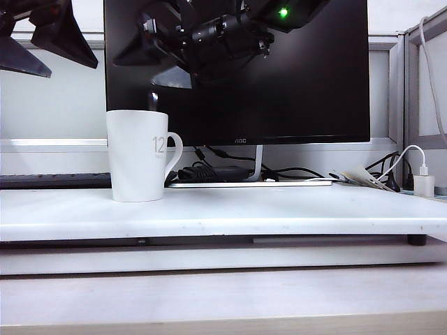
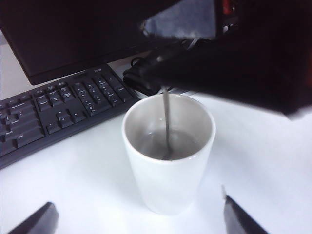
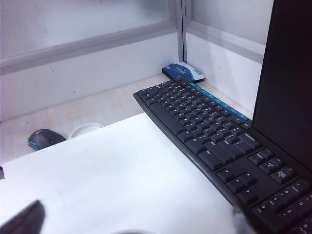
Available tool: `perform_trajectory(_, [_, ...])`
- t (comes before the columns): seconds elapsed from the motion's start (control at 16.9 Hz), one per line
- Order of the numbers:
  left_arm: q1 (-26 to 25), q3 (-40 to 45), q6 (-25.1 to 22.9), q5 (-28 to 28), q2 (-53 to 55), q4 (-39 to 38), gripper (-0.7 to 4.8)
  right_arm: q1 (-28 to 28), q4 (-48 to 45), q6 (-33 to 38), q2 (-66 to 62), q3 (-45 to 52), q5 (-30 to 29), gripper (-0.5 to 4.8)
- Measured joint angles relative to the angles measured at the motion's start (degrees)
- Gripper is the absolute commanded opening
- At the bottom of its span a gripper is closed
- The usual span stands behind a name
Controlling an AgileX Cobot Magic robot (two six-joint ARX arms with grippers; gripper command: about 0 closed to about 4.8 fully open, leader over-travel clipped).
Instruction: Pick up a spoon and stir the liquid in the cup.
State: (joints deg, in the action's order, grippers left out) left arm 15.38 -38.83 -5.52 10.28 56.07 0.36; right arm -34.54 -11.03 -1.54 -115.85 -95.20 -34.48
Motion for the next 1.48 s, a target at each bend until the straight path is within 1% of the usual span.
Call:
perform_trajectory(0.24, [0.0, 0.0, -0.02, 0.0, 0.0, 0.04, 4.66, 0.22, 0.61, -0.22, 1.49, 0.31, 0.11, 4.63])
perform_trajectory(0.35, [0.0, 0.0, 0.0, 0.0, -0.46, 1.18, 4.66, 1.01, 1.66, -0.2, 7.02, 0.44, 0.87, 4.63])
perform_trajectory(0.53, [-0.02, 0.0, 0.02, -0.11, -7.52, 5.68, 4.66, 5.01, 4.55, -0.42, 19.52, -0.17, 6.47, 4.63])
perform_trajectory(0.65, [-0.02, -0.09, 0.04, -2.84, -15.23, 6.16, 4.66, 9.7, 10.12, -0.44, 28.28, 0.02, 9.53, 4.63])
perform_trajectory(0.71, [-0.09, -0.09, 0.33, -3.96, -19.85, 4.96, 4.66, 12.02, 13.53, -0.46, 33.09, 0.02, 10.58, 4.63])
perform_trajectory(0.77, [-0.11, -0.09, 2.29, -4.37, -25.11, 3.45, 4.66, 13.94, 16.28, -0.48, 37.53, 0.0, 10.86, 4.63])
perform_trajectory(0.83, [0.02, -0.11, 5.68, -5.2, -30.56, 1.99, 4.66, 16.63, 21.46, -0.52, 43.36, 0.0, 10.73, 4.63])
perform_trajectory(0.89, [0.0, -0.28, 8.9, -7.76, -35.56, -0.52, 4.66, 19.45, 26.58, -1.51, 48.3, -0.07, 10.6, 4.63])
perform_trajectory(0.94, [-0.02, -0.28, 11.06, -11.61, -42.93, -5.16, 4.66, 23.32, 34.05, -3.8, 54.73, -0.07, 11.65, 4.63])
perform_trajectory(1.0, [-0.02, -0.31, 11.56, -12.31, -49.31, -10.08, 4.66, 26.01, 41.05, -5.4, 60.02, -0.07, 12.87, 4.63])
perform_trajectory(1.06, [0.0, -0.37, 11.61, -11.56, -53.79, -15.47, 4.66, 27.04, 48.87, -7.19, 64.96, 0.37, 14.27, 4.63])
perform_trajectory(1.12, [0.0, -1.05, 11.89, -10.1, -55.8, -20.98, 4.65, 26.99, 54.58, -8.66, 68.94, 1.49, 16.83, 4.63])
perform_trajectory(1.18, [0.0, -2.08, 13.07, -7.76, -55.45, -25.05, 4.65, 27.04, 60.08, -9.94, 72.81, 2.82, 18.99, 4.63])
perform_trajectory(1.24, [0.0, -2.43, 14.69, -5.51, -55.58, -27.8, 4.65, 26.97, 64.52, -10.27, 77.9, 6.54, 21.24, 4.63])
perform_trajectory(1.3, [0.0, -2.43, 15.91, -4.66, -55.56, -28.37, 4.65, 26.99, 66.9, -9.77, 83.84, 12.31, 21.7, 4.63])
perform_trajectory(1.36, [0.0, -2.29, 16.11, -4.66, -55.56, -28.76, 4.65, 26.95, 67.41, -9.44, 87.45, 16.09, 21.64, 4.63])
perform_trajectory(1.42, [0.0, -1.11, 16.2, -4.76, -55.78, -29.62, 4.65, 26.95, 66.99, -8.72, 93.83, 22.99, 21.66, 4.63])
perform_trajectory(1.48, [0.0, 0.61, 16.24, -5.01, -55.76, -29.48, 4.66, 26.99, 63.49, -7.28, 98.71, 29.35, 21.66, 4.63])
